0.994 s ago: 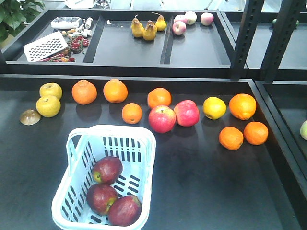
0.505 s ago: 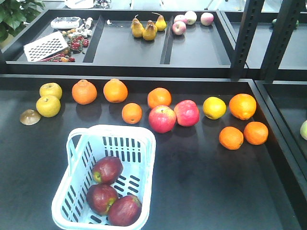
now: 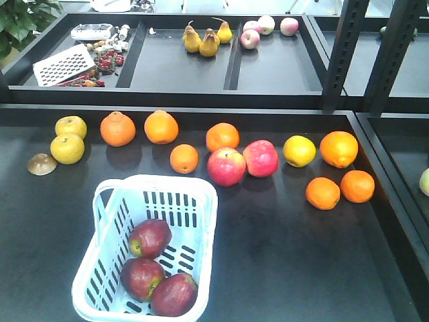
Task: Pick three apples into basket with both arms
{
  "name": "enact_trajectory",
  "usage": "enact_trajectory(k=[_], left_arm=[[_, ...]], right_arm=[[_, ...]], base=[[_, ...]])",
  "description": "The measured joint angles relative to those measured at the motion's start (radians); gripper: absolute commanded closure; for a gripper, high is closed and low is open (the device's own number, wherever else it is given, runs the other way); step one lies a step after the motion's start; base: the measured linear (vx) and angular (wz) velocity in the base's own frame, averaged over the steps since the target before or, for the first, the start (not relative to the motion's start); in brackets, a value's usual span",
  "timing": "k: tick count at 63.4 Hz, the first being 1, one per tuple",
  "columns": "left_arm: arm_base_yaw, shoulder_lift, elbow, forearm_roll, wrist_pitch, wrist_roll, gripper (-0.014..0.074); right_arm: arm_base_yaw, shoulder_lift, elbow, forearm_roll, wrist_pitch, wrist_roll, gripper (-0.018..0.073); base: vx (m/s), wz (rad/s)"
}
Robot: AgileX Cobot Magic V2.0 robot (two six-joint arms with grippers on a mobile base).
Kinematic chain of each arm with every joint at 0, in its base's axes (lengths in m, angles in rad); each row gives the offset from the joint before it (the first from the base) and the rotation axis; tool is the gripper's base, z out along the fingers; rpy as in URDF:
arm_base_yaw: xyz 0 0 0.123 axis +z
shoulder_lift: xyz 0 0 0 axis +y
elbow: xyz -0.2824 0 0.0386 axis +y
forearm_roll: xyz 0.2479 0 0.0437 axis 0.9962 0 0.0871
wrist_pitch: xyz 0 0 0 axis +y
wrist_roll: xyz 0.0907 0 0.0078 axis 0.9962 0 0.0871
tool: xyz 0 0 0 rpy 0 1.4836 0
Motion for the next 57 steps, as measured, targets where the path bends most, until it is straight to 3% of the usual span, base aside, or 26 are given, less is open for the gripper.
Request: enact_trajectory(k=[24,42,57], left_arm=[[0.000,0.000,0.000,0.000,0.001,0.000,0.0603],[0.000,0.000,0.002,0.000,0.001,0.000,0.0603],[0.000,0.000,0.002,0.000,0.001,0.000,0.0603]], right_arm=[[-0.011,-0.216,0.269,0.171,-0.271,-0.236,0.0568],[-0.134,-0.219,0.269,0.222,-0.322,-0.268,0.0568],[-0.139,-0.219,0.269,0.222,-0.322,-0.268,0.0568]], base=[[0.00,0.00],[0.00,0.00],[0.00,0.00]])
